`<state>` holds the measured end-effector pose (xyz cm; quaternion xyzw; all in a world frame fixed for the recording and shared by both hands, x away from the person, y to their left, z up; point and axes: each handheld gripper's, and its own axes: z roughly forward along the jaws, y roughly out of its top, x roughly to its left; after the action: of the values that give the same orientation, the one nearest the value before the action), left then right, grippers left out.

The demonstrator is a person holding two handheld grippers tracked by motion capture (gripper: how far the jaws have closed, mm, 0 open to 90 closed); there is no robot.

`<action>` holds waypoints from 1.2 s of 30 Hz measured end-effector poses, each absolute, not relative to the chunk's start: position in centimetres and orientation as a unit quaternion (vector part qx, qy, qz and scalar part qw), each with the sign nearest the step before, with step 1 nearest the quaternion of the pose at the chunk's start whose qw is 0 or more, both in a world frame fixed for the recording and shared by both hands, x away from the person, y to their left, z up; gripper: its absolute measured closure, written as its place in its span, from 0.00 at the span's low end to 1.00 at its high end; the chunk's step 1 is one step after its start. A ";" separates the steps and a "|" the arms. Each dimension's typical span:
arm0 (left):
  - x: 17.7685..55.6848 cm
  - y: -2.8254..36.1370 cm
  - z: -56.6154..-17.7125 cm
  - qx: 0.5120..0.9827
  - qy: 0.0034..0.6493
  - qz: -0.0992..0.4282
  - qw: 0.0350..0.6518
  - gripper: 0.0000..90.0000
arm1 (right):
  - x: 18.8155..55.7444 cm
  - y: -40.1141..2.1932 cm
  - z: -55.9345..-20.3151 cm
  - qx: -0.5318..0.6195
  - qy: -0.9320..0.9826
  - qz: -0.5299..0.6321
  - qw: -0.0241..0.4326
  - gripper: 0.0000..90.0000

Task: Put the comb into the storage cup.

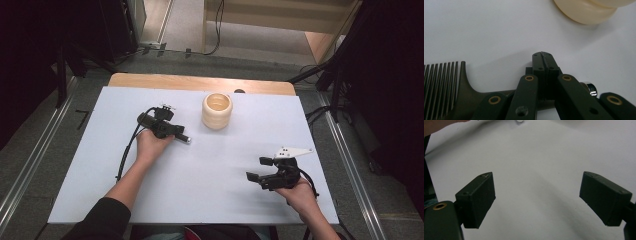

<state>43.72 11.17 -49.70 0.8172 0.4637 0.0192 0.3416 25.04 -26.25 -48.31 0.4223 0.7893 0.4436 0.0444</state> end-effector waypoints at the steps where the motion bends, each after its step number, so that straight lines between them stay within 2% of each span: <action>1: 43.7 11.2 -49.7 0.822 0.458 0.018 0.339 1.00 | 25.1 -26.3 -48.4 0.422 0.790 0.442 0.044 0.13; 21: 41.3 12.2 -49.3 0.837 0.441 0.011 0.323 1.00 | 25.2 -26.6 -48.3 0.424 0.789 0.443 0.045 0.13; 36: 39.9 14.4 -49.0 0.838 0.447 0.005 0.312 1.00 | 25.2 -26.4 -48.2 0.422 0.789 0.444 0.046 0.13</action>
<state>39.85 14.40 -49.00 0.8381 0.4472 0.0046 0.3123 25.15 -26.41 -48.24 0.4215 0.7895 0.4437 0.0459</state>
